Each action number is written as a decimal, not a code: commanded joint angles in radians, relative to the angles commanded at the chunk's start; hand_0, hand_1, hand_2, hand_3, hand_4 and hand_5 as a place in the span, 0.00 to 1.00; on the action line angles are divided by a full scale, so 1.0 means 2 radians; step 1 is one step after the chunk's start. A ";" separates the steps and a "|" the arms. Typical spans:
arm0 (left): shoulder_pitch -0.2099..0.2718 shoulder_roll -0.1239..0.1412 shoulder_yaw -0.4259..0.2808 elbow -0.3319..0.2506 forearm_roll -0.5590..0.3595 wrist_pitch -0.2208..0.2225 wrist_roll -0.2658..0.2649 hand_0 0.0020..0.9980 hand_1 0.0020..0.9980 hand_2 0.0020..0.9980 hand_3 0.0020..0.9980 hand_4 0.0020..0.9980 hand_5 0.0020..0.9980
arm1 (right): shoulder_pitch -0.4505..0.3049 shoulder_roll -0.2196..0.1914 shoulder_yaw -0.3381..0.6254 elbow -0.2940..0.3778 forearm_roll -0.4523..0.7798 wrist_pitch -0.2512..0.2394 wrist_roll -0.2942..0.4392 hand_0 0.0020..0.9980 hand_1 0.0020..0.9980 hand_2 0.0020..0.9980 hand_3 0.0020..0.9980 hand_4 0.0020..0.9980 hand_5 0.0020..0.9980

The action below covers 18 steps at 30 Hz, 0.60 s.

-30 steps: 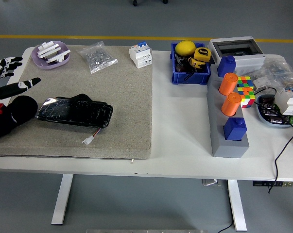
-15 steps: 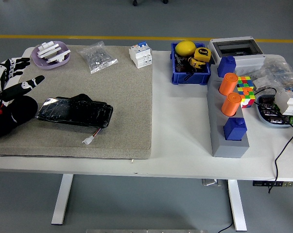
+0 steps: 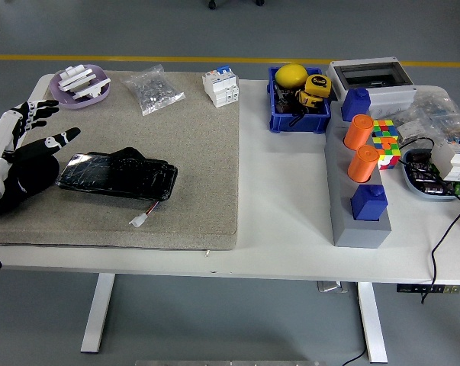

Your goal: Pick the rag up,wipe the panel,place it on the desk

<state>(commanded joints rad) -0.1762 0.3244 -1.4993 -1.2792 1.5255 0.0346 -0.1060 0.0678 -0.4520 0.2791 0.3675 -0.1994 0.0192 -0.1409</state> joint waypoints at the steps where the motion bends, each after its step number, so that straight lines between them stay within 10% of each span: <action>1: 0.000 0.000 0.001 0.000 -0.004 0.000 -0.001 0.75 0.79 0.77 0.75 0.99 0.43 | 0.000 0.000 0.000 0.000 0.001 0.000 0.000 0.76 0.65 0.69 0.73 1.00 0.61; 18: -0.001 -0.002 0.001 0.002 -0.031 0.001 -0.006 0.75 0.79 0.77 0.74 0.98 0.41 | -0.001 0.001 0.001 0.000 0.001 0.000 0.000 0.77 0.65 0.69 0.73 1.00 0.61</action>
<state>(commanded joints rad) -0.1780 0.3196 -1.4970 -1.2742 1.4634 0.0370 -0.1188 0.0656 -0.4509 0.2813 0.3670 -0.1979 0.0192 -0.1399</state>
